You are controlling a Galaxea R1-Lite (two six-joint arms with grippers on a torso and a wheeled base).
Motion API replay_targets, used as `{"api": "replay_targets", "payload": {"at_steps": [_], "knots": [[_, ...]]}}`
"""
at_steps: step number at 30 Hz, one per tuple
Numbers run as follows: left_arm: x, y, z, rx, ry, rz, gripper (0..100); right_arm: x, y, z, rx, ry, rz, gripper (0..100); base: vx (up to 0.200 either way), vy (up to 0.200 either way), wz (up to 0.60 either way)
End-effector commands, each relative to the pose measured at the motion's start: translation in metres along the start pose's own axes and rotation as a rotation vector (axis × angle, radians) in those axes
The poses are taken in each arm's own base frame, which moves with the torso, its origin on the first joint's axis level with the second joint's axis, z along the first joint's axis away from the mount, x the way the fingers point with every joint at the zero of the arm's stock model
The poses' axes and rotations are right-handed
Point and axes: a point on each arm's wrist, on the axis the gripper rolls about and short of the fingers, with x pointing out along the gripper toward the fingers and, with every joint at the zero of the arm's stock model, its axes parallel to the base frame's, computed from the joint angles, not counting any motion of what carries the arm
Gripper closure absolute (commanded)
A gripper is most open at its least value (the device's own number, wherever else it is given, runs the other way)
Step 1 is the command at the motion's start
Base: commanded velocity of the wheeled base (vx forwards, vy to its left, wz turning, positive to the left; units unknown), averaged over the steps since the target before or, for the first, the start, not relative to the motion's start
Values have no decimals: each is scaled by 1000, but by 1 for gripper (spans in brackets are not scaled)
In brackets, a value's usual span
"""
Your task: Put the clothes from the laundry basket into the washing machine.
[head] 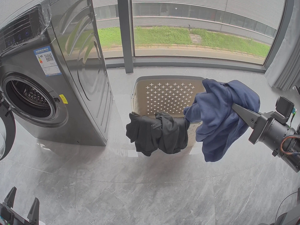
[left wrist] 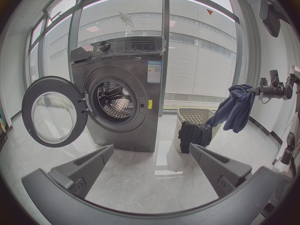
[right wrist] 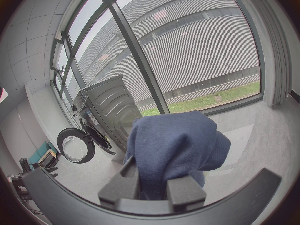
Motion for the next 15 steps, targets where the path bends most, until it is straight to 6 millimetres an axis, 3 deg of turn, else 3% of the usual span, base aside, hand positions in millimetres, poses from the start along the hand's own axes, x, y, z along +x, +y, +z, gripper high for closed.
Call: {"api": "replay_targets", "payload": {"at_steps": [1,15], "knots": [[0,0,-5,0,2,1,0,1,1,-3,2,13,4,100,0,200,0],[0,0,-5,0,2,1,0,3,5,-7,20,35,27,100,0,200,0]]}}
